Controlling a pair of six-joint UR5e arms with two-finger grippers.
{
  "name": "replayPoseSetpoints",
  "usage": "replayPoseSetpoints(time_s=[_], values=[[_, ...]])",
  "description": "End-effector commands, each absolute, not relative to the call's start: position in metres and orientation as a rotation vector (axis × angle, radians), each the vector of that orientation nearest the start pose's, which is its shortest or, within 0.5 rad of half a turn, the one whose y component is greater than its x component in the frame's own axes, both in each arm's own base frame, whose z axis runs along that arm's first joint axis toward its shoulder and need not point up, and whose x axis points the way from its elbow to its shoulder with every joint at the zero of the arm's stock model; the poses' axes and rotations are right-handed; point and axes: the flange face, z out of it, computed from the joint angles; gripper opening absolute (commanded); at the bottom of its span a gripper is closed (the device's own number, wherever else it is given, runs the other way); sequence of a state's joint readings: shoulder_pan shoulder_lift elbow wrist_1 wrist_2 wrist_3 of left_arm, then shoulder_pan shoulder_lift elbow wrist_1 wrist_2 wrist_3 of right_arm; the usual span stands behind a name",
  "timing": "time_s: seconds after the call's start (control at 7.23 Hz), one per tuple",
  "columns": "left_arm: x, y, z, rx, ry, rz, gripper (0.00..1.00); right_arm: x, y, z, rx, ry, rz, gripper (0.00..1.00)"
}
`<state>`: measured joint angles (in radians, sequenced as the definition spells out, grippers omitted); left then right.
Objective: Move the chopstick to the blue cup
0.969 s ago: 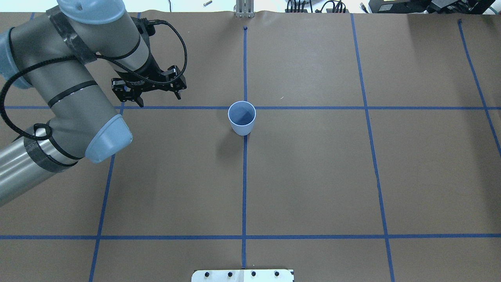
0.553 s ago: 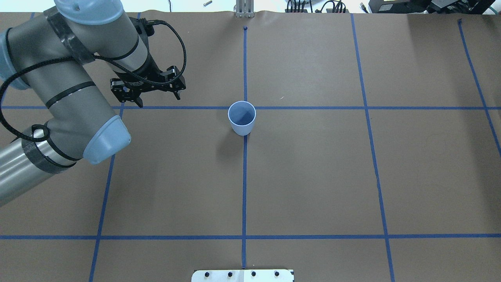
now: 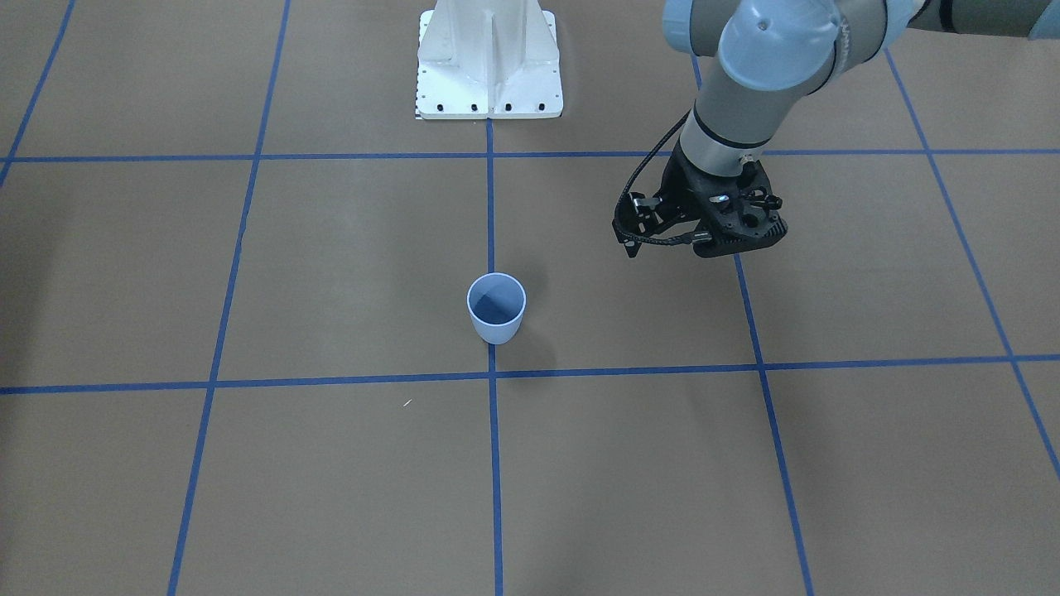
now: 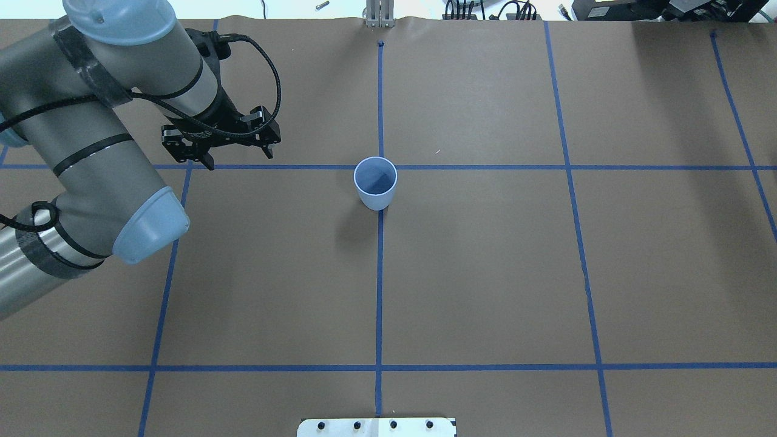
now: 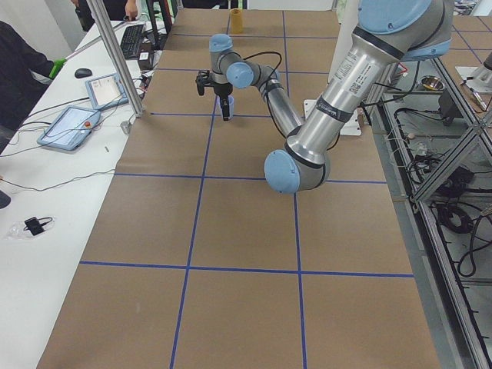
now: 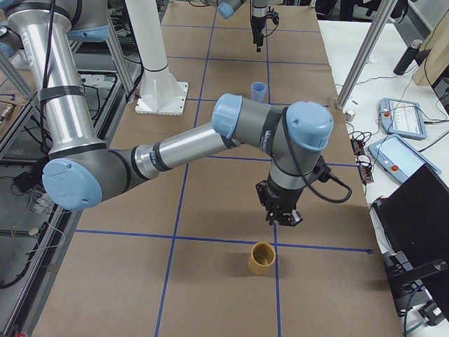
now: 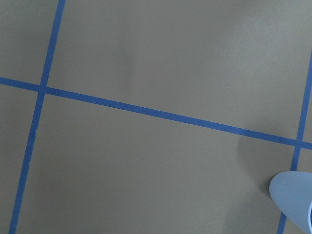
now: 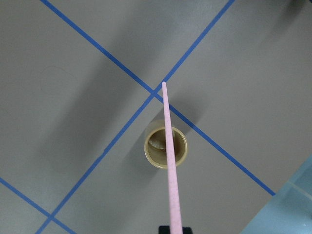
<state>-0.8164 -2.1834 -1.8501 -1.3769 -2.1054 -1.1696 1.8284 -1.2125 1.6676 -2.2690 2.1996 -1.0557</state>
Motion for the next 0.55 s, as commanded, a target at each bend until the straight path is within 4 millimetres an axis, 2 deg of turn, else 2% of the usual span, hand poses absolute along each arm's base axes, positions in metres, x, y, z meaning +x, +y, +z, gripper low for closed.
replayPoseSetpoints(time_s=[0.0, 0.14, 0.28, 0.42], values=[[0.357, -0.507, 0.217, -0.027, 0.846, -0.210, 0.98, 0.143, -0.579, 0.409, 0.227, -0.627, -0.749, 0.00], [0.354, -0.509, 0.220, -0.024, 0.844, -0.210, 0.98, 0.087, -0.577, 0.372, 0.234, -0.628, -0.743, 0.00], [0.343, -0.515, 0.230, -0.008, 0.831, -0.189, 0.98, 0.045, -0.577, 0.333, 0.265, -0.708, -0.686, 0.00], [0.325, -0.523, 0.247, 0.002, 0.817, -0.176, 0.98, -0.005, -0.568, 0.294, 0.286, -0.733, -0.691, 0.00]])
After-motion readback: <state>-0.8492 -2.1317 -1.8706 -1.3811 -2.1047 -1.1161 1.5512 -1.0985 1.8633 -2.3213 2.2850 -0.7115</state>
